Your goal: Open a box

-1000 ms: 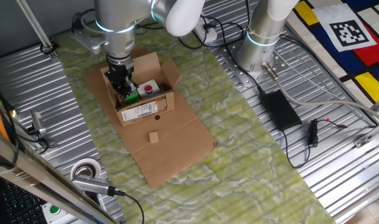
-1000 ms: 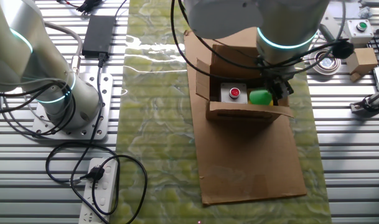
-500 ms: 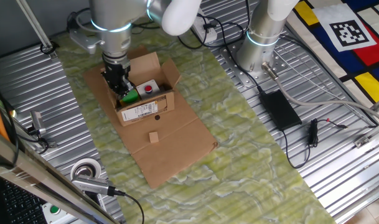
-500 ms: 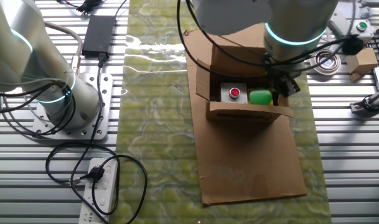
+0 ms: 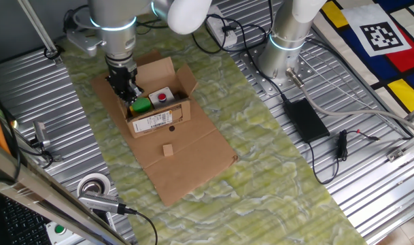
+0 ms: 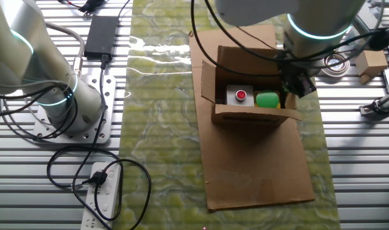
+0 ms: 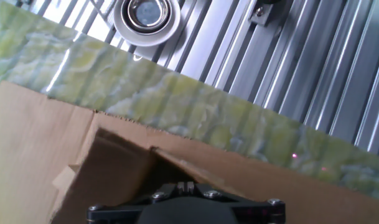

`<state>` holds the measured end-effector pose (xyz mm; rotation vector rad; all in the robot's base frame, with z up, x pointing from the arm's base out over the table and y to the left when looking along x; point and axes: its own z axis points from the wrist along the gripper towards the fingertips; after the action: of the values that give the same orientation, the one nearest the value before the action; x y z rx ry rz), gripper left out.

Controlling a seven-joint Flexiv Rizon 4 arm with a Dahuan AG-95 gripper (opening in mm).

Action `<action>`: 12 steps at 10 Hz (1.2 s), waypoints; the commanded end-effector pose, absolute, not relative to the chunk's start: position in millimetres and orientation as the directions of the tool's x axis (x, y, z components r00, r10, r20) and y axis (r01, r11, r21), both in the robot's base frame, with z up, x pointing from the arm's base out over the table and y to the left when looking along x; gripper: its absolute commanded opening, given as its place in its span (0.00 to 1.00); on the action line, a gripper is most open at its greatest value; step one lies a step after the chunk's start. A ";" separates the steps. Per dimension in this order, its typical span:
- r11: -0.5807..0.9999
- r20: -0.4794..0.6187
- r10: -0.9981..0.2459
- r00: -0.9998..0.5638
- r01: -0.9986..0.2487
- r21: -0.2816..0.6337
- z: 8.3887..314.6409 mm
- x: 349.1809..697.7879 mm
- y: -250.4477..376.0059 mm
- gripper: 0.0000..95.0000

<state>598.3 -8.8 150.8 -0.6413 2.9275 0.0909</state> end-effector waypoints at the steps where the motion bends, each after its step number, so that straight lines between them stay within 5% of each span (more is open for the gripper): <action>1: 0.925 -0.089 -0.356 -0.930 -0.364 0.108 159.1 596.0 -9.1 0.00; 5: 0.924 0.066 -0.358 -0.932 -0.343 0.169 168.4 593.4 -8.2 0.00; 12: 0.922 0.035 -0.352 -0.935 -0.340 0.185 182.2 594.5 -5.2 0.00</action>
<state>596.0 -4.5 183.7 -0.6378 3.1837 0.2858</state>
